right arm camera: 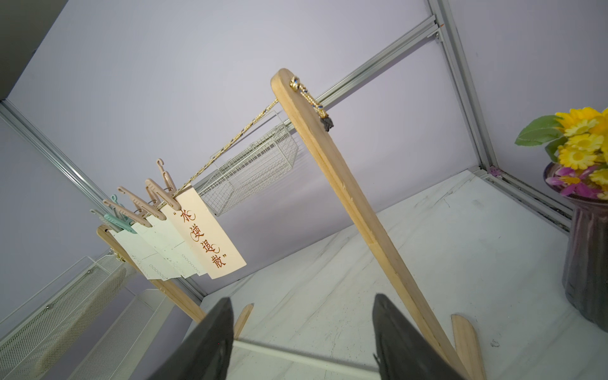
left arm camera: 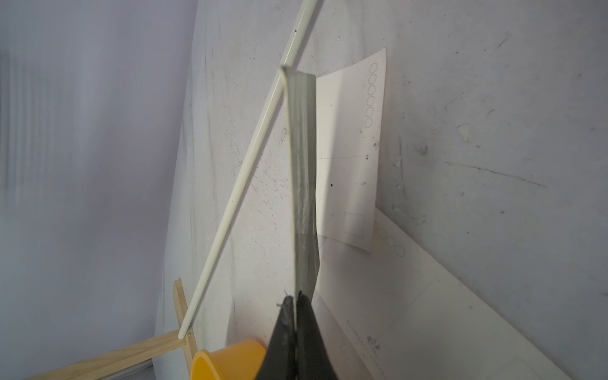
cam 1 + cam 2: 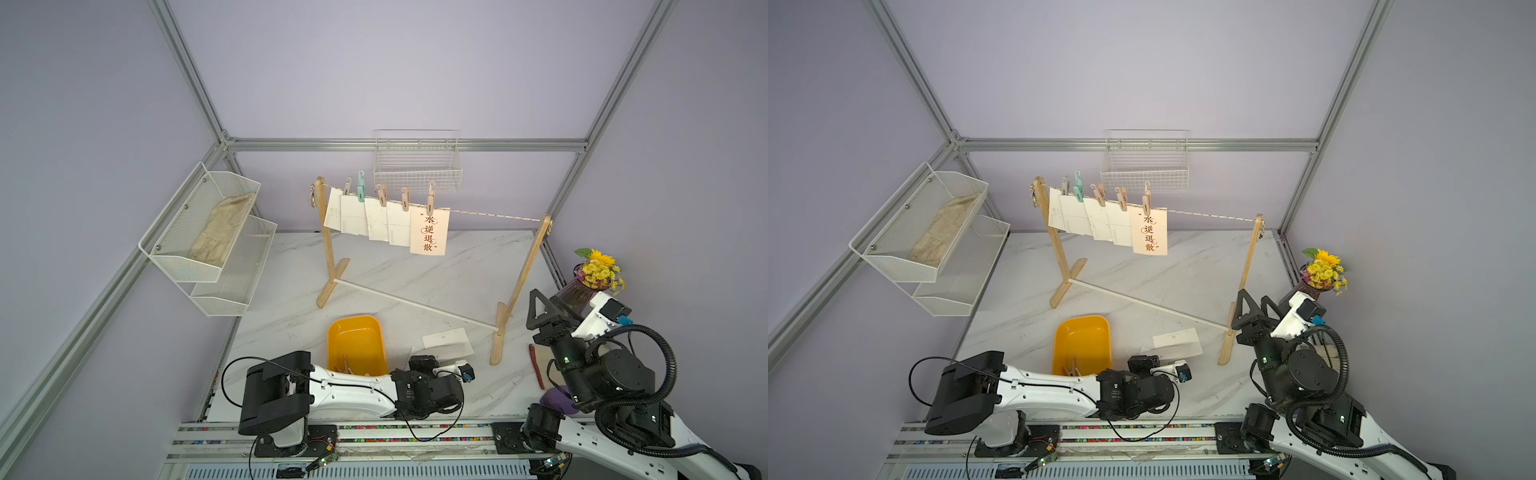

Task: Remove the postcards from the strings
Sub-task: Place the postcard on the postcard.

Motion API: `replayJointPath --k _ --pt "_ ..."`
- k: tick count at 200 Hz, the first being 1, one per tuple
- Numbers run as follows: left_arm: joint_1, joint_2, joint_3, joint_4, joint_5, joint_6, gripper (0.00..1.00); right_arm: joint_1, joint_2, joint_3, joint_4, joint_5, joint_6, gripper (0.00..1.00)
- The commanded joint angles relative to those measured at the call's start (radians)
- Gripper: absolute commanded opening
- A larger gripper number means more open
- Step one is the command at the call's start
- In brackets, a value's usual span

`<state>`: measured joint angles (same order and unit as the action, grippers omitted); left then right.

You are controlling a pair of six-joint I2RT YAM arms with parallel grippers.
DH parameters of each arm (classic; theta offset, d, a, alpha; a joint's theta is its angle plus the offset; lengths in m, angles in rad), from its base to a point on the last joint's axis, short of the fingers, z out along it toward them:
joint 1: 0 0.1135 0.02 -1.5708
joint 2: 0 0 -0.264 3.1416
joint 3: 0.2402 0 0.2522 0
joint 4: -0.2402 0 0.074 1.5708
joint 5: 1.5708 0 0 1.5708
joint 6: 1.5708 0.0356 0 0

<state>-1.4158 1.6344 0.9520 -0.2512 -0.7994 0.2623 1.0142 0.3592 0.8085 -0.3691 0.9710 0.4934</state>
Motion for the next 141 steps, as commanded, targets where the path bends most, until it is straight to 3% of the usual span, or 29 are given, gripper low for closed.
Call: replayJointPath --k 1,15,37,64,79,100,122,141 --pt "0.002 -0.032 0.066 0.004 0.043 -0.016 0.14 -0.003 -0.009 -0.010 -0.013 0.019 0.009 0.68" --pt "0.002 -0.056 0.069 -0.020 0.079 -0.021 0.19 -0.003 0.004 -0.001 -0.010 0.027 -0.009 0.68" --pt "0.001 -0.102 0.066 -0.058 0.147 -0.019 0.37 -0.003 0.050 0.039 -0.008 0.029 -0.063 0.68" --pt "0.001 -0.167 0.081 -0.116 0.160 -0.037 0.40 -0.003 0.088 0.078 -0.008 -0.020 -0.095 0.69" --pt "0.001 -0.257 0.097 -0.148 0.193 -0.034 0.44 -0.003 0.092 0.084 -0.007 -0.086 -0.109 0.70" --pt "0.025 -0.408 0.147 -0.172 0.268 0.007 0.57 -0.003 0.108 0.077 0.007 -0.256 -0.170 0.70" --pt "0.147 -0.555 0.249 -0.177 0.444 0.020 0.71 -0.003 0.186 0.075 0.021 -0.437 -0.242 0.70" --pt "0.321 -0.610 0.380 -0.212 0.717 -0.005 0.76 -0.005 0.280 0.080 0.047 -0.564 -0.283 0.70"
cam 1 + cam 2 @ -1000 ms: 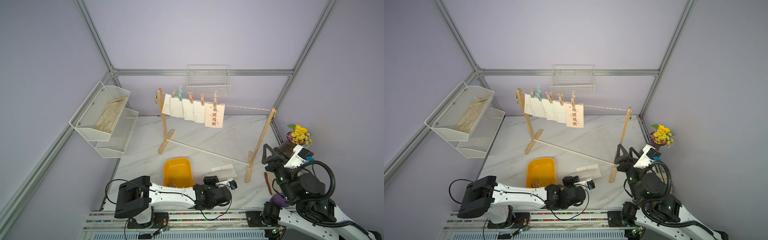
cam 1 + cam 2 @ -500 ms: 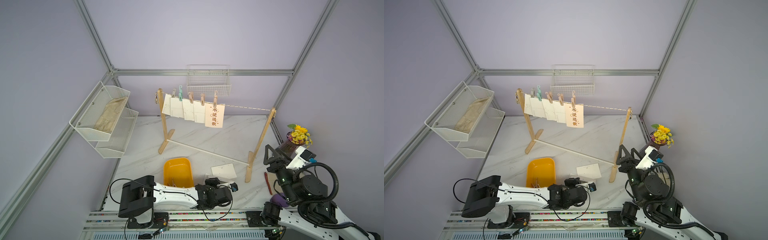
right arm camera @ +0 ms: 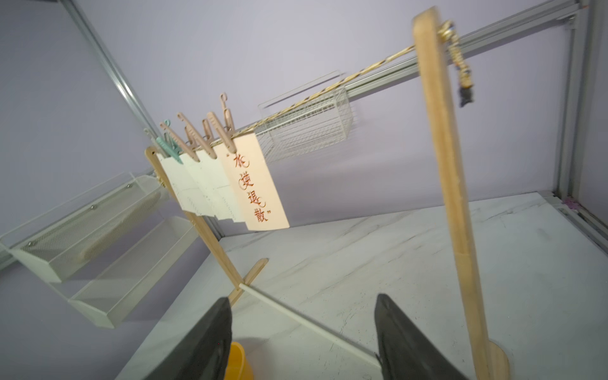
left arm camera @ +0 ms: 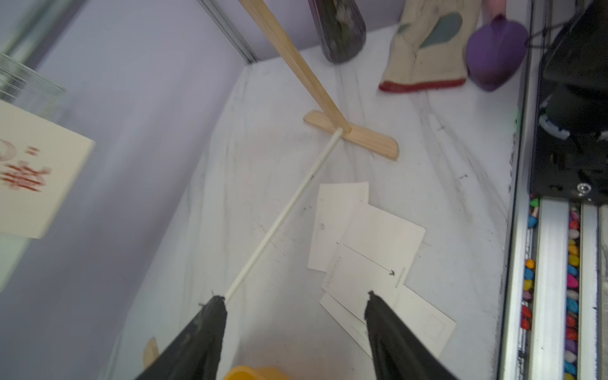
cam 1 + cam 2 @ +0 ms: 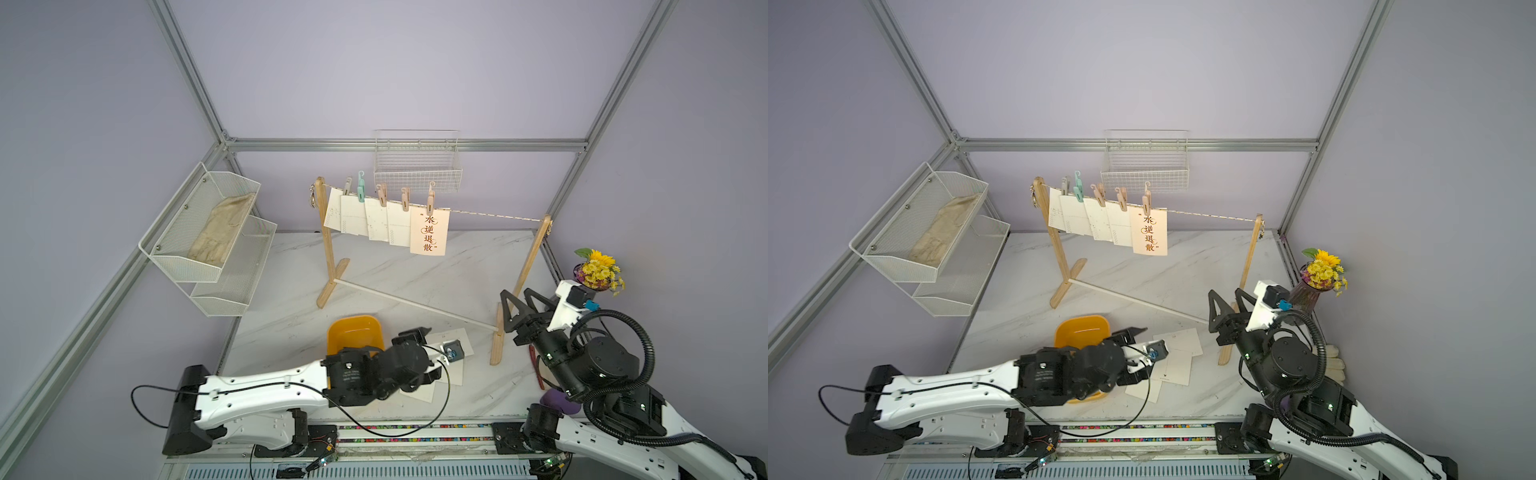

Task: Remove the postcards from the strings
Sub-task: Place the postcard on the postcard, then pinch the postcard on the clothesline.

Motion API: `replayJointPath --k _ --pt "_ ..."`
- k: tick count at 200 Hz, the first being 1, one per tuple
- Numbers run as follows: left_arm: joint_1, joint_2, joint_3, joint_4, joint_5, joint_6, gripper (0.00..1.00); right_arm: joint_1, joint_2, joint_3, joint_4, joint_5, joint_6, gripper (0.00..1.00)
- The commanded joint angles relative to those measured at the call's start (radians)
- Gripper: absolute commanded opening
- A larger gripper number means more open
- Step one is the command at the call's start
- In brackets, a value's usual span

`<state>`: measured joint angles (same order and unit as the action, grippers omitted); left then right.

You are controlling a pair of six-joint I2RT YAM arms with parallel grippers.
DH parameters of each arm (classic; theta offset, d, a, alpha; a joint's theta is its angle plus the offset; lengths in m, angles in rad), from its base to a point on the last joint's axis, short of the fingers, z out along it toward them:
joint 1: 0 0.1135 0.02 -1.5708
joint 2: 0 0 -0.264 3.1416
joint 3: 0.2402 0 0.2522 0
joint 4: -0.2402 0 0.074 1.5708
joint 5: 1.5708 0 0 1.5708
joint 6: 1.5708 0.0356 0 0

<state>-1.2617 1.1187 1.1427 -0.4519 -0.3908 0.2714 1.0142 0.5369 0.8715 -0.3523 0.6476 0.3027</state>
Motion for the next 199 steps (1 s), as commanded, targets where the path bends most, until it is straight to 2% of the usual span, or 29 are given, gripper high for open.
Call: replayJointPath --k 1,25,50,69,92,109,124,164,199 --pt "0.175 -0.095 0.196 -0.012 0.322 -0.015 0.76 -0.005 0.106 0.018 0.033 -0.246 -0.094 0.70" --pt "0.336 -0.083 0.329 -0.047 0.532 0.025 0.78 -0.008 0.216 0.049 0.074 -0.353 -0.128 0.70" --pt "0.490 -0.002 0.484 -0.098 0.755 0.038 0.79 -0.057 0.283 0.065 0.119 -0.483 -0.146 0.70" --pt "0.578 0.097 0.625 -0.140 0.916 0.028 0.79 -0.179 0.322 0.069 0.145 -0.651 -0.108 0.70" --pt "0.619 0.185 0.710 -0.150 0.984 0.010 0.79 -0.349 0.359 0.071 0.194 -0.867 -0.032 0.70" --pt "0.673 0.218 0.683 -0.108 1.067 -0.054 0.77 -0.419 0.401 0.123 0.206 -0.977 -0.011 0.70" --pt "0.712 0.222 0.592 -0.025 1.119 -0.115 0.76 -0.461 0.443 0.196 0.199 -1.035 -0.002 0.70" --pt "0.810 0.192 0.336 0.220 1.158 -0.251 0.75 -0.582 0.570 0.429 0.198 -1.181 0.036 0.72" --pt "0.861 0.225 0.260 0.327 1.187 -0.308 0.75 -0.645 0.780 0.698 0.173 -1.301 0.061 0.72"
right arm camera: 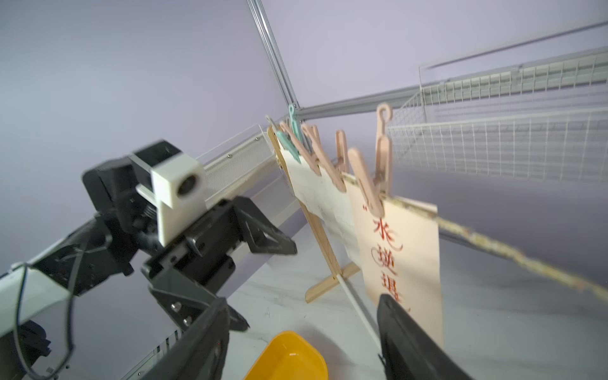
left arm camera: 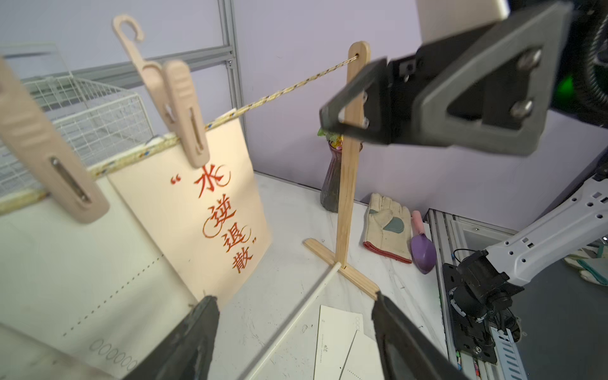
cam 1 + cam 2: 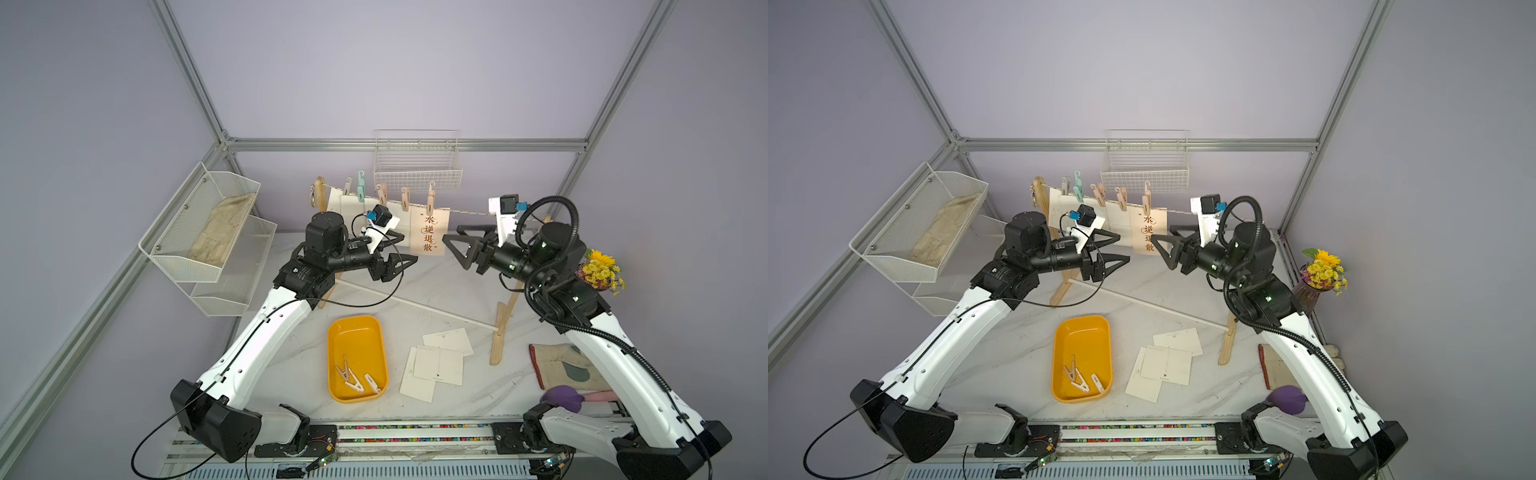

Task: Remove the postcards from the strings
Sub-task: Pinch the postcard on the clothesline.

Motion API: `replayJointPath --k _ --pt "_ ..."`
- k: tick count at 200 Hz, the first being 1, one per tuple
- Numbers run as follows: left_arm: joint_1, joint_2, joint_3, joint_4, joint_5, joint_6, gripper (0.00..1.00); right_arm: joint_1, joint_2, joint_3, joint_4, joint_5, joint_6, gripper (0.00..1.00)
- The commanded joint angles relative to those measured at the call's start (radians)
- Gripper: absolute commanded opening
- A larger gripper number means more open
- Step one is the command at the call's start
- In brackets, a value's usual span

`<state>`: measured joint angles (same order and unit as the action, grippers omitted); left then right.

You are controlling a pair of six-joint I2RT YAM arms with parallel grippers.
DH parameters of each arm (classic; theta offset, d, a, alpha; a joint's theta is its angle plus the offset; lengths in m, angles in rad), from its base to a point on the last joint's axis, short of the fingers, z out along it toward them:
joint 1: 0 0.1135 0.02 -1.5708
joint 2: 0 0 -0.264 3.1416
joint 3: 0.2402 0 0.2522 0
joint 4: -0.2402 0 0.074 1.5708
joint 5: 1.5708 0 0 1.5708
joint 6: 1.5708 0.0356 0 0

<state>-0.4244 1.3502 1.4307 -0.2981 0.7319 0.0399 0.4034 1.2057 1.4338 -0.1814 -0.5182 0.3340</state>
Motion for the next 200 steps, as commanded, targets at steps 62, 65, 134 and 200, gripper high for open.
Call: replayJointPath --k 62,65,134,200 --pt "0.048 0.110 -0.044 0.294 0.061 -0.107 0.73 -0.082 0.388 0.485 -0.188 -0.215 -0.054 0.73" --pt "0.049 0.115 -0.043 0.297 0.061 -0.108 0.73 -0.083 0.393 0.492 -0.191 -0.215 -0.057 0.73" --pt "0.065 0.208 -0.045 0.406 0.034 -0.157 0.67 -0.085 0.493 0.609 -0.269 -0.225 -0.099 0.73" --pt "0.064 0.242 -0.038 0.457 0.117 -0.196 0.46 -0.085 0.533 0.661 -0.321 -0.236 -0.111 0.73"
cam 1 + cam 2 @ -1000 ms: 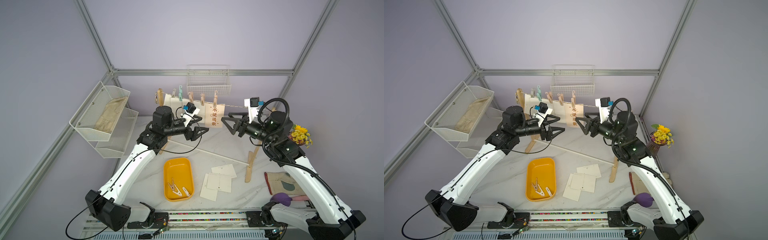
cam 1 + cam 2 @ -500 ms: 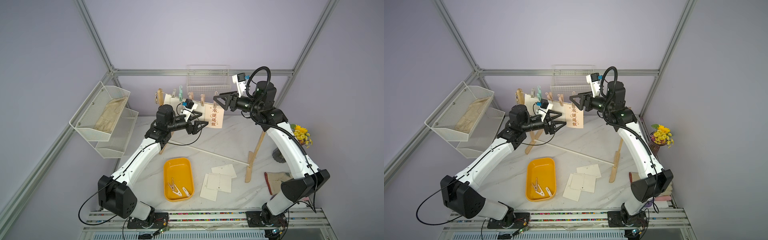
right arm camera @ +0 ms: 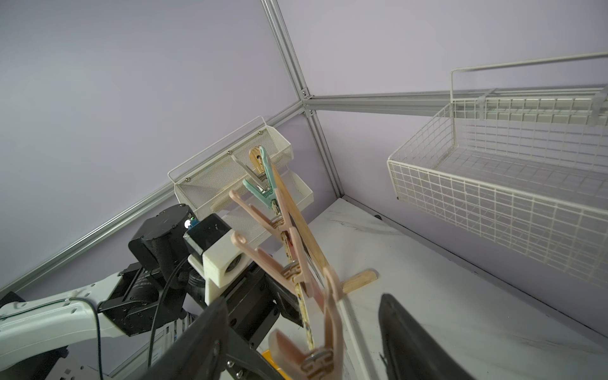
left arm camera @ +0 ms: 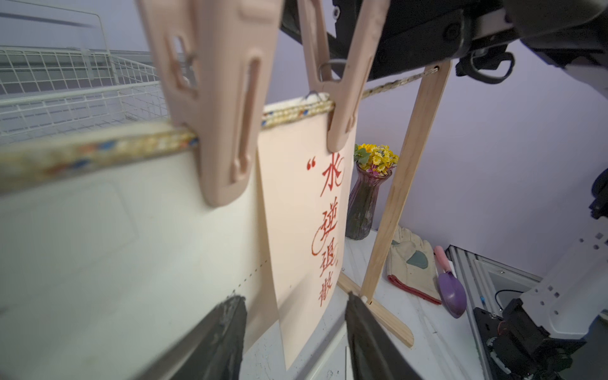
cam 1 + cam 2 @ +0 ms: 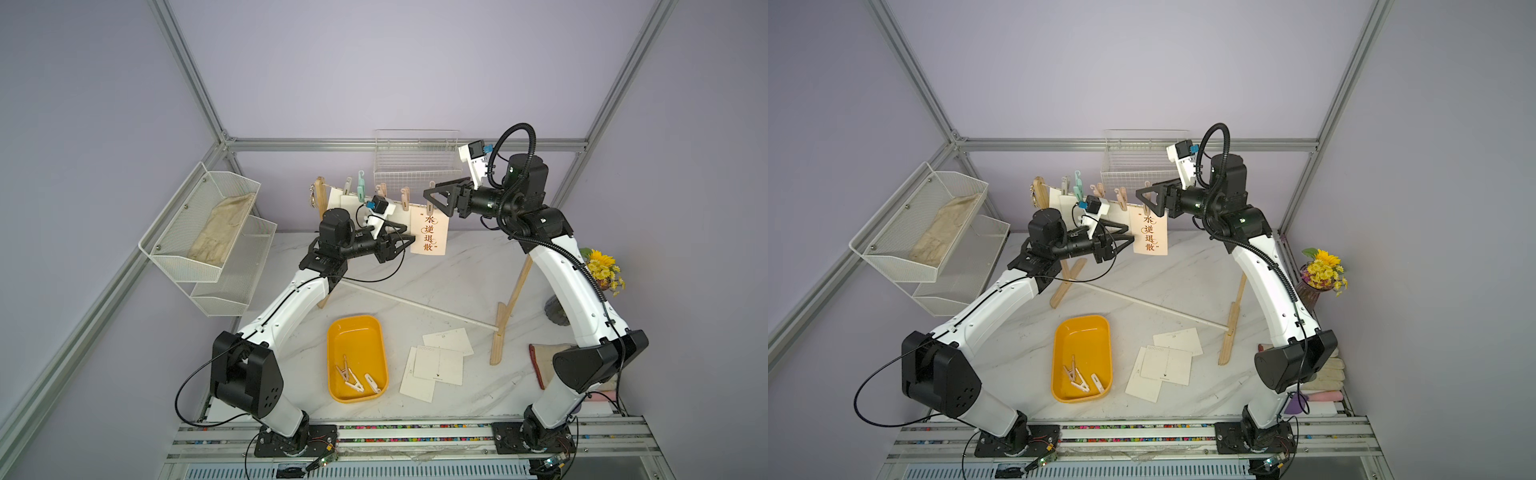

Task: Remove the postcards from the strings
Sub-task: Pinch the postcard on the clothesline, then remove the clamp from the clothesline.

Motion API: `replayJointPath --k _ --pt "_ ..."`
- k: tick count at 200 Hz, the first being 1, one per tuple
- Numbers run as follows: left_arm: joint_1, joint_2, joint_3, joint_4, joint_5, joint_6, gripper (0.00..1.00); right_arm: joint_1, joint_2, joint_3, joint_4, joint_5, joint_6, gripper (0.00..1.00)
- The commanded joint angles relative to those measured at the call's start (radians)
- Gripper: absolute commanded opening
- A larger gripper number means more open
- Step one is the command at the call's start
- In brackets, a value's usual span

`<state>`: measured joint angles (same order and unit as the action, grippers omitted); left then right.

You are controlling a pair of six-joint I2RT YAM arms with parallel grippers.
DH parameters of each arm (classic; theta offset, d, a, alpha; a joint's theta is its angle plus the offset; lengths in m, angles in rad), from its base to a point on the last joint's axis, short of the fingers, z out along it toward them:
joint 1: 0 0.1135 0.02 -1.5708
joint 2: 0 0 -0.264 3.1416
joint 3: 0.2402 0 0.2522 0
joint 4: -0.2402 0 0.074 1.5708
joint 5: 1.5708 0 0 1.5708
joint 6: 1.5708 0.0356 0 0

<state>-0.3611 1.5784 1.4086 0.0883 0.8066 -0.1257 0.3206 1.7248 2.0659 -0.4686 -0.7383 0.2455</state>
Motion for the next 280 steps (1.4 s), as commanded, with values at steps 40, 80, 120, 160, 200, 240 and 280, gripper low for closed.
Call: replayJointPath --k 40,80,120,160,200,240,280 --pt "-0.013 0.036 -0.009 0.091 0.074 -0.055 0.36 -0.003 0.020 0.039 -0.042 -0.021 -0.021 0.73" --pt "-0.027 0.042 -0.009 0.099 0.079 -0.064 0.21 -0.003 0.028 0.042 -0.052 -0.028 -0.029 0.73" --pt "-0.029 0.044 -0.016 0.145 0.085 -0.117 0.02 -0.003 0.041 0.059 -0.068 -0.035 -0.049 0.71" --pt "-0.029 0.051 -0.022 0.177 0.089 -0.151 0.00 -0.002 0.048 0.059 -0.059 -0.046 -0.056 0.62" --pt "-0.029 0.056 -0.027 0.206 0.097 -0.188 0.00 -0.002 0.050 0.053 -0.031 -0.089 -0.068 0.56" --pt "-0.022 0.078 -0.014 0.233 0.122 -0.242 0.00 -0.002 0.048 0.033 0.042 -0.138 -0.066 0.44" --pt "-0.022 0.089 0.000 0.243 0.130 -0.276 0.00 -0.002 0.034 -0.006 0.094 -0.142 -0.057 0.24"
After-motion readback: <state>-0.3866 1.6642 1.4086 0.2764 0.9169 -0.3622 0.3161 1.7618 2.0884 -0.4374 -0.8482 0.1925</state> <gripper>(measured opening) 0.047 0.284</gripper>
